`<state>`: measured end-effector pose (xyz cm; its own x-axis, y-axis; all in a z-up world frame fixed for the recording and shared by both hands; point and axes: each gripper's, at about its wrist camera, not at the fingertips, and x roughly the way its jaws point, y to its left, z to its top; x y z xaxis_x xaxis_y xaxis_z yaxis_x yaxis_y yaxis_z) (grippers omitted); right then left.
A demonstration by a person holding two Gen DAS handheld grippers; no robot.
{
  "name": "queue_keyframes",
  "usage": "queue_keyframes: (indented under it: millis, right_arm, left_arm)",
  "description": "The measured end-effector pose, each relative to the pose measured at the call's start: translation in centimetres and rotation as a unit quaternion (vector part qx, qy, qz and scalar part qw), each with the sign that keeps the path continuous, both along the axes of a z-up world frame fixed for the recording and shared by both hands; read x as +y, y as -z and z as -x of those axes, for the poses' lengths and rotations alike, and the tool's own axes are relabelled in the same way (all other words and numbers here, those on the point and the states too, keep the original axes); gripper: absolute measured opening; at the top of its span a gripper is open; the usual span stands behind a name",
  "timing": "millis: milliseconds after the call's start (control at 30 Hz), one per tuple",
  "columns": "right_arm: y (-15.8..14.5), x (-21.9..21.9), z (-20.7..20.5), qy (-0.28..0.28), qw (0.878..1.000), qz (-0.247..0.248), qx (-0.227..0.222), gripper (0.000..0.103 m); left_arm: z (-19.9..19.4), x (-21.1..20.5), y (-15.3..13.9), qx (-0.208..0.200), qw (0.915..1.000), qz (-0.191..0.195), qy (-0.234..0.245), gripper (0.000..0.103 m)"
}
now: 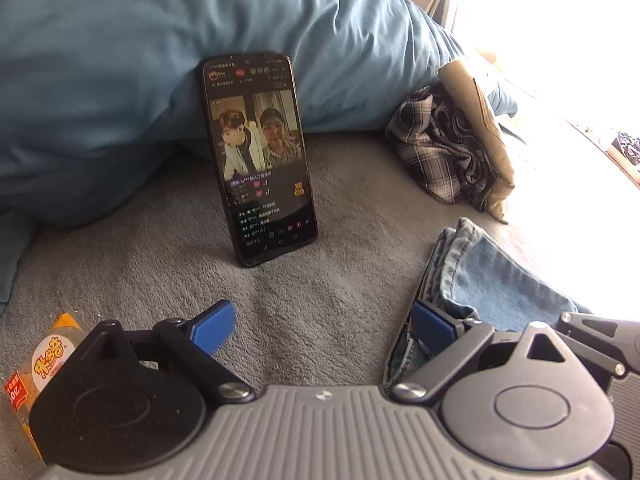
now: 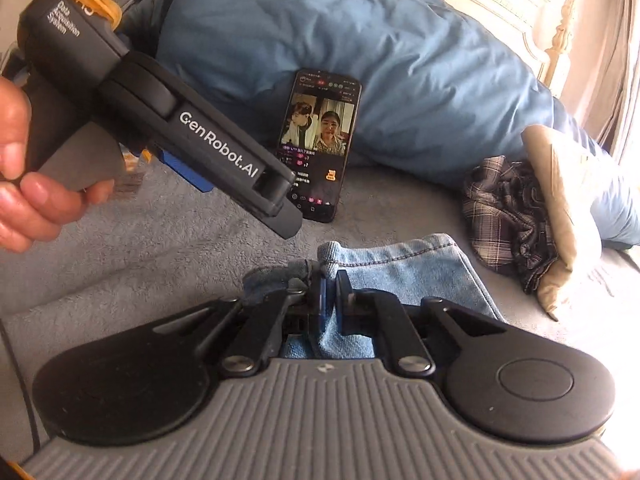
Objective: Fold clothes
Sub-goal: 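Open the right gripper and lift it off the folded jeans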
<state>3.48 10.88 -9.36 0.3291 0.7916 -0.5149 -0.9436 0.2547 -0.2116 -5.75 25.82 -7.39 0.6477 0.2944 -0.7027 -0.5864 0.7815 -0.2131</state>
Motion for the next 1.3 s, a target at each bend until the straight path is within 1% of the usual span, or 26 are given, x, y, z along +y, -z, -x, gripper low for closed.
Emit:
queue_keyframes:
  millis: [33, 67, 133, 233, 333, 400, 467, 500, 567, 667, 700, 733, 800, 867, 967, 1033, 1100, 1200, 1233, 1267, 1300]
  right_arm:
    - [-0.2, -0.2, -0.1, -0.002, 1.0, -0.004, 0.009, 0.007]
    - [-0.7, -0.7, -0.2, -0.01, 0.999, -0.014, 0.028, 0.011]
    - [-1.6, -1.7, -0.5, -0.024, 0.997, -0.033, 0.066, 0.014]
    - [-3.4, -4.3, -1.2, -0.039, 0.988, -0.072, 0.132, 0.015]
    - [-4.9, -8.0, -2.0, -0.026, 0.981, -0.097, 0.166, 0.015]
    - [-5.6, -11.3, -2.9, 0.005, 0.978, -0.103, 0.181, 0.015]
    - [-5.9, -14.6, -4.2, 0.047, 0.972, -0.107, 0.206, 0.015]
    - [-5.9, -17.0, -4.9, 0.081, 0.966, -0.109, 0.222, 0.015]
    - [-5.5, -21.4, -5.7, 0.151, 0.953, -0.108, 0.238, 0.015]
    - [-5.0, -27.6, -6.4, 0.262, 0.929, -0.106, 0.241, 0.014]
    - [-4.7, -29.1, -6.8, 0.293, 0.92, -0.106, 0.237, 0.014]
    - [-4.5, -30.5, -7.1, 0.321, 0.912, -0.106, 0.233, 0.013]
    - [-4.2, -32.4, -8.1, 0.352, 0.905, -0.102, 0.217, 0.011]
    - [-3.8, -33.0, -9.2, 0.357, 0.909, -0.098, 0.193, 0.009]
    - [-2.2, -32.7, -10.9, 0.35, 0.919, -0.083, 0.163, 0.008]
    - [-0.3, -32.8, -12.2, 0.349, 0.921, -0.066, 0.161, 0.007]
    - [1.0, -33.1, -13.1, 0.345, 0.923, -0.052, 0.164, 0.001]
    - [2.6, -33.8, -14.1, 0.337, 0.925, -0.033, 0.173, 0.0]
    - [2.8, -33.9, -14.2, 0.334, 0.926, -0.026, 0.172, 0.0]
    - [2.0, -33.6, -14.0, 0.331, 0.93, -0.024, 0.159, 0.0]
    - [1.3, -33.4, -14.0, 0.326, 0.932, -0.033, 0.154, 0.0]
  left_arm:
    - [0.0, 0.0, -0.2, -0.004, 1.0, -0.002, -0.002, 0.096]
    - [-0.1, 0.0, -0.4, -0.007, 1.0, -0.004, -0.002, 0.096]
    - [-0.5, -0.2, -0.9, -0.015, 0.9999, -0.009, -0.002, 0.096]
    - [-1.6, -0.8, -1.7, -0.022, 0.9995, -0.024, 0.003, 0.096]
    - [-3.3, -2.2, -2.4, -0.028, 0.9981, -0.05, 0.023, 0.096]
    - [-4.7, -3.4, -2.8, -0.03, 0.9961, -0.07, 0.044, 0.096]
    - [-6.5, -4.9, -2.7, -0.022, 0.9931, -0.093, 0.068, 0.096]
    - [-7.3, -5.6, -2.4, -0.017, 0.9912, -0.104, 0.08, 0.096]
    - [-8.9, -7.0, -1.7, 0.0, 0.9868, -0.127, 0.101, 0.096]
    - [-10.7, -8.5, -0.1, 0.04, 0.9773, -0.176, 0.111, 0.096]
    - [-11.2, -8.8, 0.5, 0.057, 0.9747, -0.186, 0.11, 0.096]
    - [-11.7, -9.0, 1.1, 0.072, 0.9731, -0.19, 0.109, 0.096]
    - [-12.0, -9.0, 2.0, 0.086, 0.9742, -0.181, 0.103, 0.097]
    - [-12.1, -8.8, 2.4, 0.088, 0.9762, -0.172, 0.099, 0.098]
    - [-11.9, -8.4, 2.7, 0.084, 0.9786, -0.16, 0.097, 0.101]
    - [-11.9, -8.1, 2.9, 0.082, 0.9807, -0.15, 0.095, 0.102]
    - [-11.9, -7.8, 3.1, 0.08, 0.9826, -0.141, 0.091, 0.103]
    - [-12.2, -8.0, 3.4, 0.083, 0.9829, -0.141, 0.083, 0.103]
    - [-12.3, -8.1, 3.5, 0.084, 0.9825, -0.145, 0.082, 0.103]
    - [-12.3, -8.1, 3.5, 0.085, 0.9824, -0.146, 0.08, 0.103]
    - [-12.4, -8.1, 3.6, 0.086, 0.9824, -0.146, 0.079, 0.103]
